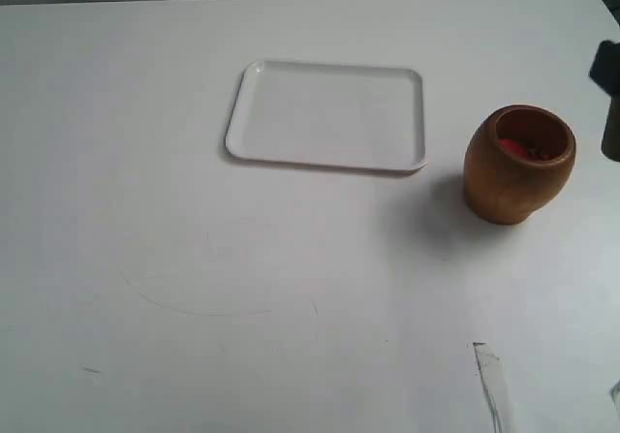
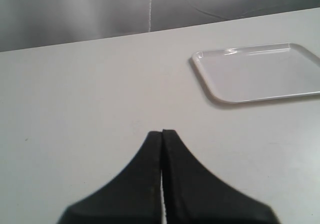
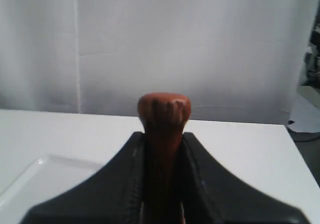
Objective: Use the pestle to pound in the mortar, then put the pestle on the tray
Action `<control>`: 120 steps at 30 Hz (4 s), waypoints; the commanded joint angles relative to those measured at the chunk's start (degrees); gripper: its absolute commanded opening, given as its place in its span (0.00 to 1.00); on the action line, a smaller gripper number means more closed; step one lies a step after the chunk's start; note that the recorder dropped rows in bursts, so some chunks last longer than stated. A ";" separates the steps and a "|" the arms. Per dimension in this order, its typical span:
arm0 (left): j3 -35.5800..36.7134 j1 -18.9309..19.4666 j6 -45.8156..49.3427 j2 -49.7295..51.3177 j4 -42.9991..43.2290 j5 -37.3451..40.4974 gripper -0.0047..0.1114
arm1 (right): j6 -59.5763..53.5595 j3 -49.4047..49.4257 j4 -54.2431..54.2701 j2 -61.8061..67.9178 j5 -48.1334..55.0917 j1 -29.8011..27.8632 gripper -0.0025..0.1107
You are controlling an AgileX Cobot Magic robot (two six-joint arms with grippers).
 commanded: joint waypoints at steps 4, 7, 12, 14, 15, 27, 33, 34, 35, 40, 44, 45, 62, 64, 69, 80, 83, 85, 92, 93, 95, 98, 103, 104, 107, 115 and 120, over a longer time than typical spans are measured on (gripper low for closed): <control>0.03 -0.44 -0.47 -0.07 -0.42 -0.17 0.04 | 11.51 5.34 -7.18 1.10 6.02 -0.34 0.02; 0.03 -0.44 -0.47 -0.07 -0.42 -0.17 0.04 | 6.54 5.09 -7.18 1.10 -0.71 -0.34 0.02; 0.03 -0.44 -0.47 -0.07 -0.42 -0.17 0.04 | 2.86 2.41 -7.18 1.10 6.19 -0.34 0.02; 0.03 -0.44 -0.47 -0.07 -0.42 -0.17 0.04 | 11.14 0.86 -7.18 1.10 -8.41 -0.34 0.02; 0.03 -0.44 -0.47 -0.07 -0.42 -0.17 0.04 | 16.43 -0.69 -7.18 1.42 -25.32 -0.34 0.02; 0.03 -0.44 -0.47 -0.07 -0.42 -0.17 0.04 | 22.33 0.14 -7.18 7.77 -40.92 -0.48 0.02; 0.03 -0.44 -0.47 -0.07 -0.42 -0.17 0.04 | 16.83 0.98 14.28 10.40 -59.32 -0.48 0.02; 0.03 -0.44 -0.47 -0.07 -0.42 -0.17 0.04 | 14.40 0.98 16.28 10.40 -68.53 -0.48 0.02; 0.03 -0.44 -0.47 -0.07 -0.42 -0.17 0.04 | 13.55 0.98 17.15 10.40 -76.80 -0.48 0.02; 0.03 -0.44 -0.47 -0.07 -0.42 -0.17 0.04 | 22.33 0.98 5.26 9.48 -81.54 -0.48 0.02; 0.03 -0.44 -0.47 -0.07 -0.42 -0.17 0.04 | 22.33 0.98 -1.87 6.99 -62.30 -0.48 0.02; 0.03 -0.44 -0.47 -0.07 -0.42 -0.17 0.04 | 22.33 0.98 -3.35 6.11 -54.59 -0.48 0.02; 0.03 -0.44 -0.47 -0.07 -0.42 -0.17 0.04 | -20.52 0.98 10.90 0.44 25.74 -0.48 0.02; 0.03 -0.44 -0.47 -0.07 -0.42 -0.17 0.04 | -23.51 0.98 20.66 -1.48 14.30 -0.48 0.02; 0.03 -0.44 -0.47 -0.07 -0.42 -0.17 0.04 | -41.65 0.98 54.32 -2.68 -16.76 -0.38 0.02; 0.03 -0.44 -0.47 -0.07 -0.42 -0.17 0.04 | -78.87 -2.33 64.52 -1.56 -41.40 -1.27 0.02; 0.03 -0.44 -0.47 -0.07 -0.42 -0.17 0.04 | -91.24 -2.33 82.84 0.51 -44.62 -5.95 0.02; 0.03 -0.44 -0.47 -0.07 -0.42 -0.17 0.04 | -104.05 -2.33 98.44 3.14 -46.19 -10.11 0.02; 0.03 -0.44 -0.47 -0.07 -0.42 -0.17 0.04 | -126.46 0.57 129.08 13.59 -69.64 -13.25 0.02; 0.03 -0.44 -0.47 -0.07 -0.42 -0.17 0.04 | -124.02 2.04 127.67 15.03 -74.60 -12.74 0.02; 0.03 -0.44 -0.47 -0.07 -0.42 -0.17 0.04 | -115.25 5.16 123.20 18.12 -83.33 -12.29 0.02; 0.03 -0.44 -0.47 -0.07 -0.42 -0.17 0.04 | -104.14 10.44 119.34 23.51 -97.11 -12.29 0.02; 0.03 -0.44 -0.47 -0.07 -0.42 -0.17 0.04 | -101.59 13.62 116.61 33.17 -101.93 -12.29 0.02; 0.03 -0.44 -0.47 -0.07 -0.42 -0.17 0.04 | -101.59 13.62 115.94 35.00 -101.93 -12.29 0.02; 0.03 -0.44 -0.47 -0.07 -0.42 -0.17 0.04 | -100.69 13.62 114.49 40.06 -101.93 -12.29 0.02; 0.03 -0.44 -0.47 -0.07 -0.42 -0.17 0.04 | -102.09 13.62 120.60 48.28 -101.93 -12.40 0.02; 0.03 -0.44 -0.47 -0.07 -0.42 -0.17 0.04 | -103.86 12.35 120.58 47.94 -101.93 -12.40 0.02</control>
